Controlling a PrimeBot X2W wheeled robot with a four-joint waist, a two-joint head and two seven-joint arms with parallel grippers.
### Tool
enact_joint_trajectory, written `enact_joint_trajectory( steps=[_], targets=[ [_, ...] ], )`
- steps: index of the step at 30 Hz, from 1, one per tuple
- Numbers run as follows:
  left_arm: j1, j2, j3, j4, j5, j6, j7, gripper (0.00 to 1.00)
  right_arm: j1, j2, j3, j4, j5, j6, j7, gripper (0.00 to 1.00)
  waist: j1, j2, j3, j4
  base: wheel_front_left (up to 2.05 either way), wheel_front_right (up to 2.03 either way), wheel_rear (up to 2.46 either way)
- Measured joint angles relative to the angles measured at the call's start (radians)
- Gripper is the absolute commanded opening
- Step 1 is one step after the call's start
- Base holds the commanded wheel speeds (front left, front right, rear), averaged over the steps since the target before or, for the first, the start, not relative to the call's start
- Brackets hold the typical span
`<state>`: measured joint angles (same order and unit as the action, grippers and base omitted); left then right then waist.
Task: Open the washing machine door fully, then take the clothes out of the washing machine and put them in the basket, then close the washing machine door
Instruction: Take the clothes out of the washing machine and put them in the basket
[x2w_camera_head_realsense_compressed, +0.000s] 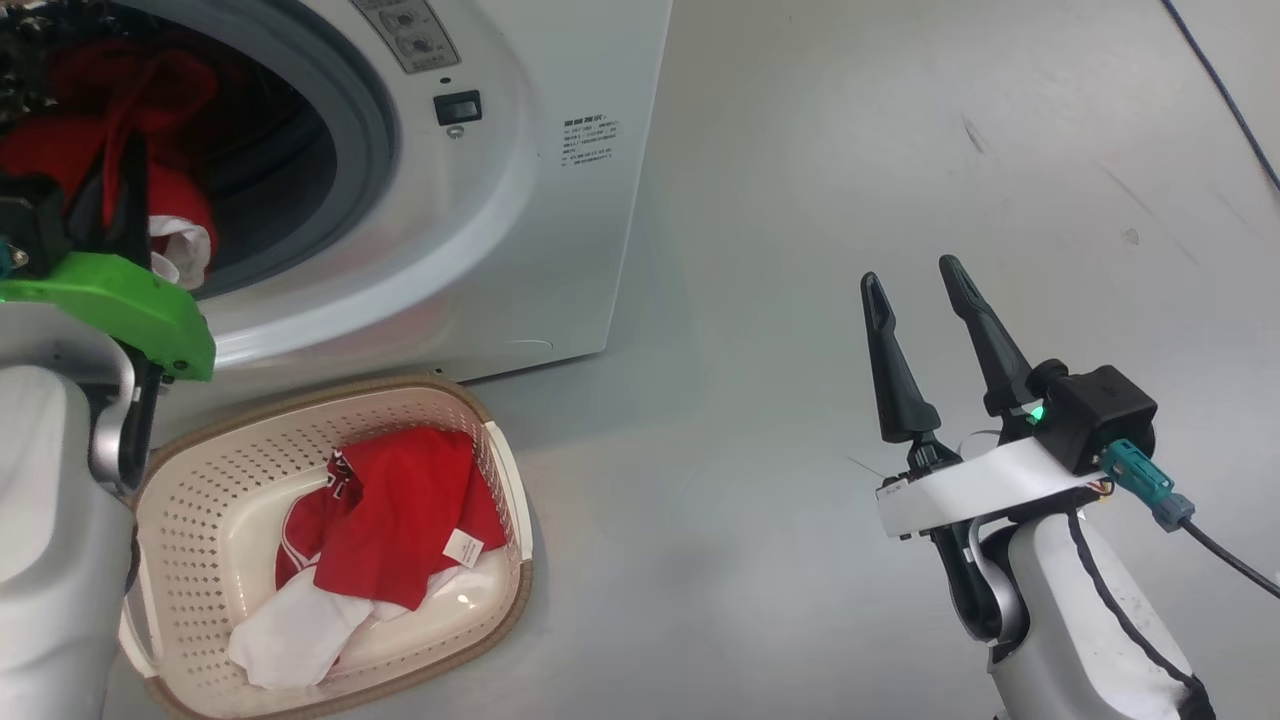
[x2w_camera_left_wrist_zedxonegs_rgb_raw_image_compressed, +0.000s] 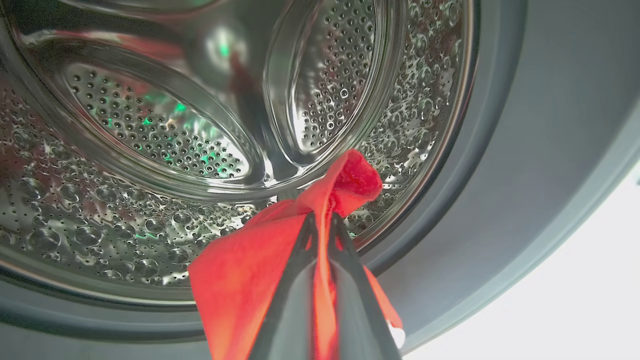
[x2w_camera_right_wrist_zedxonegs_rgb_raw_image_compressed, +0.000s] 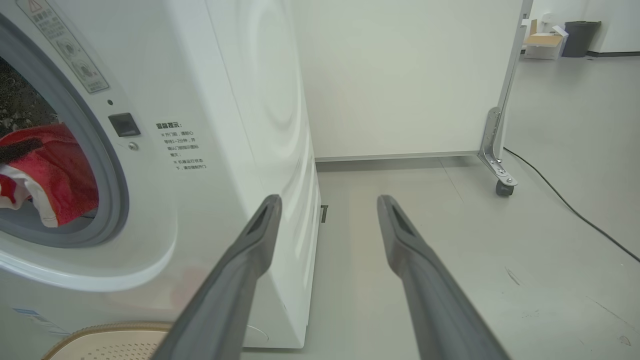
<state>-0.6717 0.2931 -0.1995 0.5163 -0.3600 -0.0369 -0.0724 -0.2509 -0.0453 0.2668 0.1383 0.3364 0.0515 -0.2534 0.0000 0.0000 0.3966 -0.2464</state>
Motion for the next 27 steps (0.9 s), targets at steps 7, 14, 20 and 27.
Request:
enact_joint_trajectory(
  steps=[7,14,20,27],
  targets=[
    [0.085,-0.026,0.004,-0.013,-0.040,-0.014,-0.070,0.00,0.033,0.000,-0.010,0.006,-0.009,0.009,0.000,1.00,0.0000,0.0000,-0.069,0.038,0.00,0.00,0.00],
    [0.154,-0.034,0.010,-0.051,-0.053,-0.023,-0.129,0.00,0.065,0.000,-0.025,0.016,-0.023,0.018,0.000,1.00,0.0000,0.0000,-0.124,0.070,0.00,0.00,0.00],
    [0.195,-0.049,0.004,-0.082,-0.054,-0.031,-0.146,0.00,0.095,-0.001,-0.035,0.022,-0.026,0.024,0.000,1.00,0.0000,0.0000,-0.162,0.099,0.00,0.00,0.00],
    [0.222,-0.054,0.003,-0.146,-0.053,-0.039,-0.159,0.00,0.101,-0.001,-0.035,0.026,-0.033,0.030,0.000,1.00,0.0000,0.0000,-0.193,0.128,0.00,0.00,0.00]
  ],
)
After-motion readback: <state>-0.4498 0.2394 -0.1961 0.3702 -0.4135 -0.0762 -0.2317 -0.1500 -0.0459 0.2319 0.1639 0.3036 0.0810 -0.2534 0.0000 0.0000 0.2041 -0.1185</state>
